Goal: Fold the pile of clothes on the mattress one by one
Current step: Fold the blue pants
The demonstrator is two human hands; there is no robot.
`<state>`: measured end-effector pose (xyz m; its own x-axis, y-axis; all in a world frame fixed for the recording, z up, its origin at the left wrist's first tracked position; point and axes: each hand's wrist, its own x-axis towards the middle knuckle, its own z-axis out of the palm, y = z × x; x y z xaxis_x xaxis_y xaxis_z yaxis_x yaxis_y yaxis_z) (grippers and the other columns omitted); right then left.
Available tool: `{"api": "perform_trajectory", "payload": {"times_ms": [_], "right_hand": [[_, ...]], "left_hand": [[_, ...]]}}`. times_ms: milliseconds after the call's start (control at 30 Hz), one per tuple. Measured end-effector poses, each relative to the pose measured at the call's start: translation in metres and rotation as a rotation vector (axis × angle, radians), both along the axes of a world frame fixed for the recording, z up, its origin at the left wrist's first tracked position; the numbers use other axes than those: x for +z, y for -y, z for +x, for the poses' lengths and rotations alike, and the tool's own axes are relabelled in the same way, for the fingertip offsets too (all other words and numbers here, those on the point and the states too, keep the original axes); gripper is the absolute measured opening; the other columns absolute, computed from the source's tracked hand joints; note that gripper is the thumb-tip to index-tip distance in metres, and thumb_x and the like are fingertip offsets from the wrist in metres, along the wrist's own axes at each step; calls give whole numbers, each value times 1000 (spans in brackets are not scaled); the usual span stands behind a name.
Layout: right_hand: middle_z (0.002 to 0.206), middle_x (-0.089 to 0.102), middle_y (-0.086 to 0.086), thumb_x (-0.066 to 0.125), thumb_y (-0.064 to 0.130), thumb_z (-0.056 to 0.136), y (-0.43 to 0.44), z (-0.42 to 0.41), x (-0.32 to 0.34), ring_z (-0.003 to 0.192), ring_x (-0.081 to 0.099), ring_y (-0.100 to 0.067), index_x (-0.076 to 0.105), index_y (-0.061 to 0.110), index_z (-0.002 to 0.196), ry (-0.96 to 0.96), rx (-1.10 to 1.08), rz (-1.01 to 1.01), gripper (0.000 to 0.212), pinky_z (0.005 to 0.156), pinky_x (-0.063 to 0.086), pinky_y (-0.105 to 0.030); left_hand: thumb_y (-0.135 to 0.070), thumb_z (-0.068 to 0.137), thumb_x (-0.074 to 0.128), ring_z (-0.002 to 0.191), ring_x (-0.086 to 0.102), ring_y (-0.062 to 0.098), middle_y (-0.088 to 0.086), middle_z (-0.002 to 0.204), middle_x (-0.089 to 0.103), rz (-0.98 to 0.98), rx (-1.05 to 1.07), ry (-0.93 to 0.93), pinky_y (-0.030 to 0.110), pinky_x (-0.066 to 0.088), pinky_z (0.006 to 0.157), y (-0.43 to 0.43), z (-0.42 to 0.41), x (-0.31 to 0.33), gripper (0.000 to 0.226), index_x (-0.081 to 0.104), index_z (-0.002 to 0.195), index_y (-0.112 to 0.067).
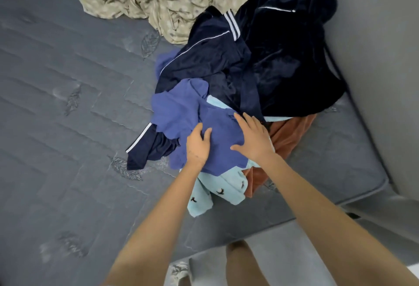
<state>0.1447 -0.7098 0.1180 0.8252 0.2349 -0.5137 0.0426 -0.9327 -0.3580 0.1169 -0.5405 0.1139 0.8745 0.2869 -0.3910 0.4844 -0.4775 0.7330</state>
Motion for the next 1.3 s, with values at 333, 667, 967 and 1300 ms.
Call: {"api": "perform_trajectory", "payload": {"times_ms": [333,667,967,1300], "right_hand": [[102,51,-1,65,35,87,-105,-10,60,123,41,-24,61,11,90,201,233,156,25,117,13,-45],[60,43,-1,58,36,95,-272,-115,163,62,44,-23,40,15,70,183,222,520,37,60,33,-41],[64,47,-3,54,40,95,-431,-223,255,67,48,-28,39,13,75,315,214,510,37,59,35,-40],[55,35,3,69,30,84,-520,-258,324,56,29,-11,37,17,61,268,248,684,42,54,26,-30]], "left_hand": [[-15,99,51,57,26,14,-1,60,31,50,82,207,32,25,57,-107,-34,96,36,33,68,-17],[-18,96,56,59,33,15,3,61,39,90,294,258,27,27,56,-302,-146,164,33,45,68,-3],[-20,96,57,64,40,20,19,68,51,158,220,344,23,29,54,-456,-269,246,37,54,74,10],[-18,95,57,114,55,9,-2,121,58,-154,-42,339,22,43,97,-518,-317,297,27,56,122,-19]]}}
